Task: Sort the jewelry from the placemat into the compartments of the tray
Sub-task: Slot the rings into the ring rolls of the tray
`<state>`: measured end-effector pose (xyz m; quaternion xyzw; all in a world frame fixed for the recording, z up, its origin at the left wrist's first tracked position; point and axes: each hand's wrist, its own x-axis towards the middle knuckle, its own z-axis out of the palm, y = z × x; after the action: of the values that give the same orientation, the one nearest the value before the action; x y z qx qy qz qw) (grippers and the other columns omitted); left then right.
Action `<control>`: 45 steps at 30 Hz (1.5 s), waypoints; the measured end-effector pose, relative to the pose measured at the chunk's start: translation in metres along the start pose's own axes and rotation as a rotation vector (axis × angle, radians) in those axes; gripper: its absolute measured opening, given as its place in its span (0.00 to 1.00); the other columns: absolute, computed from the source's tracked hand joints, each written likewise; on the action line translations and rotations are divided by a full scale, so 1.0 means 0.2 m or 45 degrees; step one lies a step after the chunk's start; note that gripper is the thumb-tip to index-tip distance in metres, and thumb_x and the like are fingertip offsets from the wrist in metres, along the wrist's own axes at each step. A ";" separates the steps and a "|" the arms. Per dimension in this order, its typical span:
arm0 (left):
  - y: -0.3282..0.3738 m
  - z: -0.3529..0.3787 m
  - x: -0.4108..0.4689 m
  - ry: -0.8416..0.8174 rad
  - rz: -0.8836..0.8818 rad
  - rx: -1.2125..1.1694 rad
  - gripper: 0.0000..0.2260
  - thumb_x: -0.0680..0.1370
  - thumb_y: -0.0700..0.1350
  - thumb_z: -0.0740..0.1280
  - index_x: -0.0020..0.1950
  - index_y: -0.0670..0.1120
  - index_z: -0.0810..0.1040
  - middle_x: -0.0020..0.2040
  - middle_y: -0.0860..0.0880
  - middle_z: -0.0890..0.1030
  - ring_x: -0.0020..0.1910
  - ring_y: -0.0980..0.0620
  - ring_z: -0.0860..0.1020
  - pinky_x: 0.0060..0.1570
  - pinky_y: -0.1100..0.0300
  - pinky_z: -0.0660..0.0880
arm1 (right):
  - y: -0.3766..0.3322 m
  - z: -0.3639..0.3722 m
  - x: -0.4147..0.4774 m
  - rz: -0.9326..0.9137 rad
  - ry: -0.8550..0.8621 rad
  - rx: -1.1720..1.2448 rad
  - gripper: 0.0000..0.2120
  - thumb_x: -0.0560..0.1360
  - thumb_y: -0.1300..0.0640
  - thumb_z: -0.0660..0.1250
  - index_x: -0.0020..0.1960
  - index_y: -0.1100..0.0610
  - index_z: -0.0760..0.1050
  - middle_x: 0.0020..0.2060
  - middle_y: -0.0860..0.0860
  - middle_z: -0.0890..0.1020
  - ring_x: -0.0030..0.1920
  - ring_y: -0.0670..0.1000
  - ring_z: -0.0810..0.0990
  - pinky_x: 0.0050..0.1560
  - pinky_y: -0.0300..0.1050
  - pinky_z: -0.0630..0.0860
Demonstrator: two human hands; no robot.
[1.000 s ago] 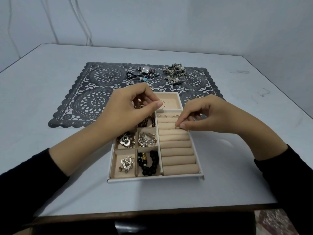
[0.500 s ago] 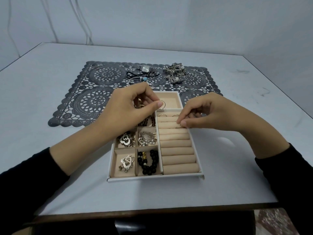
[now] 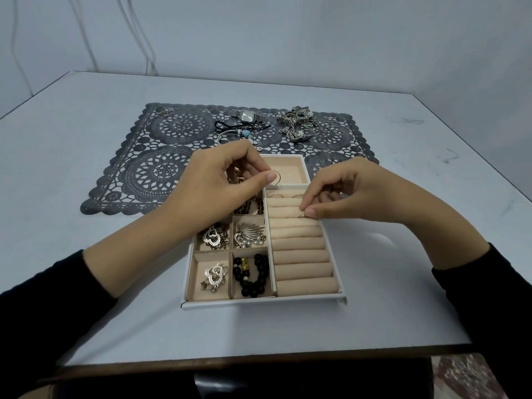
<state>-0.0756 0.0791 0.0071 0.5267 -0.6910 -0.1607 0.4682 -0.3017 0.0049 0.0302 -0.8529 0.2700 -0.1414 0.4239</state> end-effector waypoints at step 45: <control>0.03 -0.02 -0.01 -0.333 0.204 0.165 0.05 0.73 0.48 0.75 0.44 0.48 0.83 0.41 0.54 0.83 0.43 0.54 0.82 0.42 0.57 0.78 | 0.25 0.01 0.11 0.369 0.587 -0.708 0.21 0.80 0.51 0.60 0.71 0.56 0.67 0.69 0.52 0.72 0.69 0.52 0.68 0.62 0.37 0.60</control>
<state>-0.0764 0.0845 0.0117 0.4738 -0.7947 -0.1452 0.3507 -0.3009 -0.0316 -0.0102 -0.8341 0.5039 -0.1893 0.1204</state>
